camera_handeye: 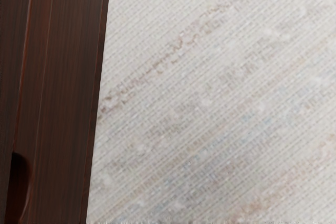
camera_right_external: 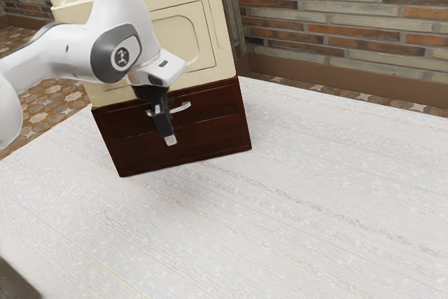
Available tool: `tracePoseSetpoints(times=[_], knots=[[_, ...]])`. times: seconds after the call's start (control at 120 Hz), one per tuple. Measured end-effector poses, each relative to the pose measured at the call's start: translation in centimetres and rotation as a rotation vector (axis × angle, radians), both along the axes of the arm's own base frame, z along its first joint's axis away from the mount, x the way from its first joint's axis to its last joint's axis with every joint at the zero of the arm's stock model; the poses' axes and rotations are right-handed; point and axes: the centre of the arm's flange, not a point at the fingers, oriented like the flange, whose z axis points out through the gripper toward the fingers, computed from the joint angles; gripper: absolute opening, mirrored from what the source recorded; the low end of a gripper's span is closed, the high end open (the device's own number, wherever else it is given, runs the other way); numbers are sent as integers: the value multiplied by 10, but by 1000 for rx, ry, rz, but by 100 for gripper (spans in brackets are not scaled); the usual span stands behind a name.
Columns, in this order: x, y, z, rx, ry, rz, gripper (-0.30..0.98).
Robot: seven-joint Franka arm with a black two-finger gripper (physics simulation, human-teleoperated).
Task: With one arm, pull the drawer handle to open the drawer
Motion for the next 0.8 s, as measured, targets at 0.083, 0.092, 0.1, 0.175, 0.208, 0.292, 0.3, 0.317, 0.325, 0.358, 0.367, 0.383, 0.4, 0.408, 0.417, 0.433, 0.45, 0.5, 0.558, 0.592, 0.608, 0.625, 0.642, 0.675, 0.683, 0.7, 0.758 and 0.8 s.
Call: tracePoseSetpoints(times=[0.083, 0.092, 0.1, 0.175, 0.208, 0.292, 0.3, 0.317, 0.325, 0.358, 0.367, 0.383, 0.4, 0.408, 0.417, 0.433, 0.45, 0.5, 0.558, 0.592, 0.608, 0.625, 0.642, 0.675, 0.683, 0.7, 0.758, 0.8], knots=[[2, -7, 1, 9, 0, -41, 68], [2, -8, 1, 10, -1, -46, 68], [2, -8, 2, 12, -1, -50, 68], [4, -15, 9, 25, -12, -84, 68], [4, -16, 10, 36, -13, -94, 68], [3, -15, 15, 73, -12, -108, 68], [3, -15, 15, 76, -12, -109, 68], [3, -15, 16, 82, -12, -111, 68], [2, -15, 16, 86, -11, -112, 68], [2, -14, 17, 98, -10, -116, 68], [2, -14, 17, 101, -10, -116, 68], [2, -14, 17, 107, -9, -117, 68], [2, -14, 17, 111, -9, -118, 68], [2, -13, 17, 114, -9, -119, 68], [2, -13, 18, 116, -9, -119, 68], [2, -13, 17, 119, -8, -120, 68], [2, -13, 17, 122, -7, -121, 69], [3, -12, 17, 130, -6, -122, 69], [3, -12, 17, 136, -5, -124, 69], [3, -11, 17, 138, -5, -124, 69], [3, -11, 17, 139, -5, -124, 69], [2, -11, 17, 140, -4, -124, 69], [2, -10, 17, 141, -4, -124, 69], [2, -10, 17, 146, -6, -125, 69], [3, -9, 17, 147, -7, -125, 69], [3, -9, 17, 149, -8, -125, 69], [3, -9, 18, 157, -12, -127, 68], [3, -9, 18, 163, -14, -129, 67]])
